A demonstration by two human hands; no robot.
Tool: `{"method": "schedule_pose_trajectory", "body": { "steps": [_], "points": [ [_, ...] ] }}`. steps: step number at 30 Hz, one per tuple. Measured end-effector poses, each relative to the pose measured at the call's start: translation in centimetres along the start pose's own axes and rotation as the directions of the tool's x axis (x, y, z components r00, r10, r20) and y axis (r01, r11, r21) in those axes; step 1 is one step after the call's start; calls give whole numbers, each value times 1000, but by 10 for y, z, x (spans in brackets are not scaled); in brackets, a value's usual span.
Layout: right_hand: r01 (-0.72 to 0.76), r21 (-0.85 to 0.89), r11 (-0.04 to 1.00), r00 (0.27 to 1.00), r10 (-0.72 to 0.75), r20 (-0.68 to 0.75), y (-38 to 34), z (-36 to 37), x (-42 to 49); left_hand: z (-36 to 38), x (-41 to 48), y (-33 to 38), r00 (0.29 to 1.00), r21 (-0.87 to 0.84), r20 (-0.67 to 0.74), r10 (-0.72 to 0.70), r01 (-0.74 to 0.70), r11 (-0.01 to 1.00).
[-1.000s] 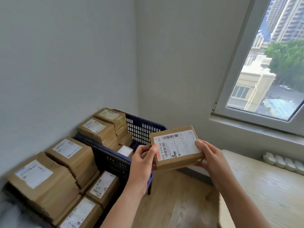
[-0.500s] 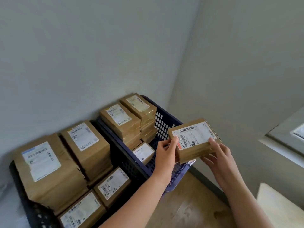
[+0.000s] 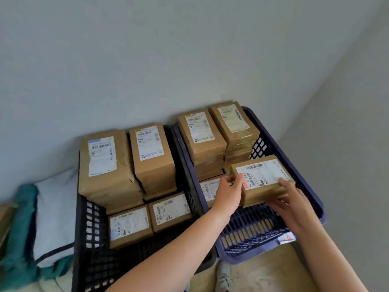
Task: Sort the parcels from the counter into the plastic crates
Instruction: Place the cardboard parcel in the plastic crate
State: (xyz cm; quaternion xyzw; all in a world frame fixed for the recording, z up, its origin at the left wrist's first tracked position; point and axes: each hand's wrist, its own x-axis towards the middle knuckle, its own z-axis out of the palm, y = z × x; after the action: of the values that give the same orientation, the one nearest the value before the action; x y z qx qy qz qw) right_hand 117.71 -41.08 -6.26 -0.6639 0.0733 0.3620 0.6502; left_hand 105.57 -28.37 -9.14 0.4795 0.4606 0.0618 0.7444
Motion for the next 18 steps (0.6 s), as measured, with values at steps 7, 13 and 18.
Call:
{"method": "schedule_pose_trajectory", "body": {
  "steps": [7, 13, 18],
  "points": [
    [-4, -255, 967, 997, -15, -73, 7, -1, 38, 16, 29, 5, 997, 432, -71, 35, -1, 902],
    [-113, -280, 953, 982, 64, -176, 27, -3, 50, 4, 52, -12, 992, 937, -17, -127, 60, 345],
    [-239, -163, 957, 969, 225, -102, 37, -1, 75, 1, 58, -23, 981, 966, -59, -182, 102, 237]
  ]
}}
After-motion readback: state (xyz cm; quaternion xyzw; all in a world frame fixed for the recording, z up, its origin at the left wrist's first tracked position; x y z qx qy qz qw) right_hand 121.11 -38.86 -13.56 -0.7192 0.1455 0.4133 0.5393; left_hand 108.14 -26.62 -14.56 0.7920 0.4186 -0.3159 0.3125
